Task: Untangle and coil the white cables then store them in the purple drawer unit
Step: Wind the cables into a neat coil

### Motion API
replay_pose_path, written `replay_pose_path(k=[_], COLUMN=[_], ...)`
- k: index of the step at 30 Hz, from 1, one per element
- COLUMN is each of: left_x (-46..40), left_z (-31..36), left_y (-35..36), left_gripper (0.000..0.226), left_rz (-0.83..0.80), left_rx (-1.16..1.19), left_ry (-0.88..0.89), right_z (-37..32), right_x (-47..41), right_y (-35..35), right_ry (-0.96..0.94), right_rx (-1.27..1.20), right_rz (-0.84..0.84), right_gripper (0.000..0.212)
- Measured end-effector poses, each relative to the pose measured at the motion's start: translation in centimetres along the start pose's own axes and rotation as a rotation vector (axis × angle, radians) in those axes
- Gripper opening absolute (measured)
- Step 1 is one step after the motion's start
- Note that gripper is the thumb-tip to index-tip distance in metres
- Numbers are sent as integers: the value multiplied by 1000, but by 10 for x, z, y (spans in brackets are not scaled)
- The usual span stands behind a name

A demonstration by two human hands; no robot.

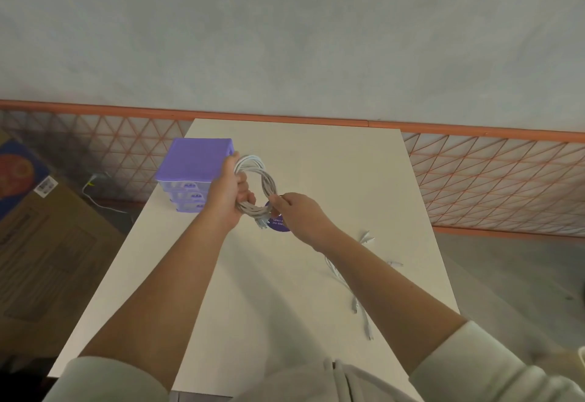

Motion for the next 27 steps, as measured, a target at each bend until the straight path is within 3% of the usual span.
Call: replay_pose_path(k=[3,7,10,16,19,24,27], left_x=[5,7,1,-5,-4,2,6], left_z=[-7,-6,2,3,-1,2,1], left_y=[1,2,-4,-19,-16,-10,-12], left_gripper=[47,52,47,42,39,33,33], left_rz=[191,332,368,369,276,-233,-352], left_rx=[-76,-243,-252,-56,99,208,186], left_ry=[49,137,201,183,160,-118,-205], right_z=[-4,-14,-13,-5,-9,0,2], right_x=[1,17,19,7,8,1,1], right_y=[4,17,13,-22,-27,-33,-38], right_ry=[26,-55,-78,-74,-106,-46,-35], right_rx=[44,102,175,344,318,155,148], right_rz=[-1,-63,-56,60,74,-22,13], right_gripper=[45,47,47,34,27,13,13])
Point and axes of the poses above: each hand's wrist, its own x-axis away from the middle knuckle, its own y-axis out of the palm, z = x × y, the point moved 4 cm from there along -x, towards the middle knuckle, and after that the axes turned 13 degrees about y, right-handed, at the moved point
